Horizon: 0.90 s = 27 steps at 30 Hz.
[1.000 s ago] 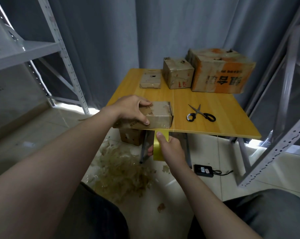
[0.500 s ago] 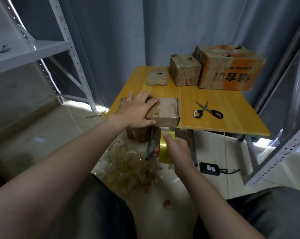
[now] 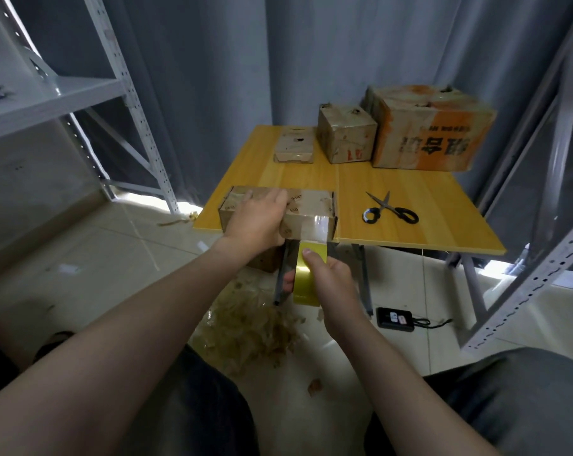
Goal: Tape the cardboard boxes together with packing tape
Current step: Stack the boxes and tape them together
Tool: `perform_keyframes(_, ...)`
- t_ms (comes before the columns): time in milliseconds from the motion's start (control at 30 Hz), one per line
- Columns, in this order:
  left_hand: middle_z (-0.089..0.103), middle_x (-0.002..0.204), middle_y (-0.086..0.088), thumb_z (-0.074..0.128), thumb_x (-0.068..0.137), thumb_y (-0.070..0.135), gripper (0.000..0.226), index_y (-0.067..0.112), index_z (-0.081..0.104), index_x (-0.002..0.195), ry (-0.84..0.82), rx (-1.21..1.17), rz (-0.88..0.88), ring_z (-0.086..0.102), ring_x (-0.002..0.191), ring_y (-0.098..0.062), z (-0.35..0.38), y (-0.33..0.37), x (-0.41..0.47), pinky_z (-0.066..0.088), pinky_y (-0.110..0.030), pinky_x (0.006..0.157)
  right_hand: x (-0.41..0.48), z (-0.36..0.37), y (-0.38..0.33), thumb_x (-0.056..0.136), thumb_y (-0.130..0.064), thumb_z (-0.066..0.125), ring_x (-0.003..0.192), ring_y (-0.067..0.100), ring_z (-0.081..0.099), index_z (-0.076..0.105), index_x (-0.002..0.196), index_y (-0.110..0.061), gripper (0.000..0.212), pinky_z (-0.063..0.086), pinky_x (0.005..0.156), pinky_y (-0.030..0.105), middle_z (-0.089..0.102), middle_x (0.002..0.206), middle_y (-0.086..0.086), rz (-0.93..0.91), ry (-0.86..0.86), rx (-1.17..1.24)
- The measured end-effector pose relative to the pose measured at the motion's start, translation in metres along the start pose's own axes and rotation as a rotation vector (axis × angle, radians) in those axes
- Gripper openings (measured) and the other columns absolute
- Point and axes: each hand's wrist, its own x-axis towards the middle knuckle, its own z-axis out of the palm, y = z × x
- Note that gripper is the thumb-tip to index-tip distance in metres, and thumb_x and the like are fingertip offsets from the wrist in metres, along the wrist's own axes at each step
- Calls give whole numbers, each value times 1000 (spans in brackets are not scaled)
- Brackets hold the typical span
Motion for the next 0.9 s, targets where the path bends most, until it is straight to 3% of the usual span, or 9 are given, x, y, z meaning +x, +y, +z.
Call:
perform_keyframes(33, 64, 127, -7, 87, 68, 33, 73, 13, 52, 129, -29, -37, -1, 64, 114, -33, -3, -3, 3, 44, -53, 107, -2, 0, -6, 105, -35, 54, 65, 21, 76, 64, 102, -16, 22, 55, 55, 26, 79, 77, 10, -6, -18, 17)
perform_keyframes(100, 67, 120, -6, 87, 67, 40, 71, 16, 54, 125, -50, -83, 6, 66, 106, -32, -13, -9, 12, 52, -42, 83, -6, 1, -21, 105, -32, 54, 64, 22, 75, 64, 102, -15, 20, 57, 54, 26, 79, 78, 12, -45, -50, 38)
perform_keyframes(167, 69, 110, -2, 86, 62, 47, 70, 22, 57, 120, -74, -116, 23, 67, 98, -29, -28, -15, 21, 47, -36, 67, -10, 0, -38, 105, -30, 53, 64, 25, 75, 63, 102, -14, 19, 57, 52, 26, 78, 78, 12, -86, -66, 49)
perform_keyframes(367, 46, 111, 8, 90, 60, 54, 67, 27, 67, 116, -267, -271, 119, 54, 101, -15, -57, -21, 44, 49, -35, 81, -15, -4, -67, 104, -32, 55, 66, 29, 75, 66, 95, -14, 23, 54, 56, 28, 78, 80, 14, -151, -50, 95)
perform_keyframes(533, 59, 114, 4, 86, 72, 45, 69, 33, 54, 132, -167, -353, 207, 55, 101, -17, -60, -17, 44, 48, -37, 81, -3, -11, -79, 106, -33, 52, 68, 27, 76, 69, 108, -12, 27, 59, 65, 33, 79, 81, 11, -219, -19, 72)
perform_keyframes(667, 66, 113, 9, 79, 77, 45, 61, 35, 60, 134, -137, -445, 180, 60, 100, -16, -55, -22, 46, 48, -35, 77, 7, -13, -86, 106, -32, 52, 70, 30, 77, 69, 110, -11, 27, 64, 71, 39, 78, 78, 13, -285, -12, 19)
perform_keyframes(767, 64, 116, 12, 76, 82, 53, 72, 39, 53, 149, -154, -451, 121, 58, 102, -14, -48, -24, 49, 48, -35, 80, 16, -15, -95, 107, -35, 52, 68, 27, 77, 70, 109, -9, 32, 65, 73, 38, 78, 75, 11, -311, 16, -24)
perform_keyframes(900, 57, 115, 16, 59, 71, 77, 90, 42, 45, 153, -210, -438, 72, 55, 104, -14, -46, -25, 54, 50, -40, 89, 25, -18, -103, 107, -39, 51, 61, 21, 76, 71, 106, -6, 38, 61, 61, 27, 77, 70, 7, -287, 46, -82)
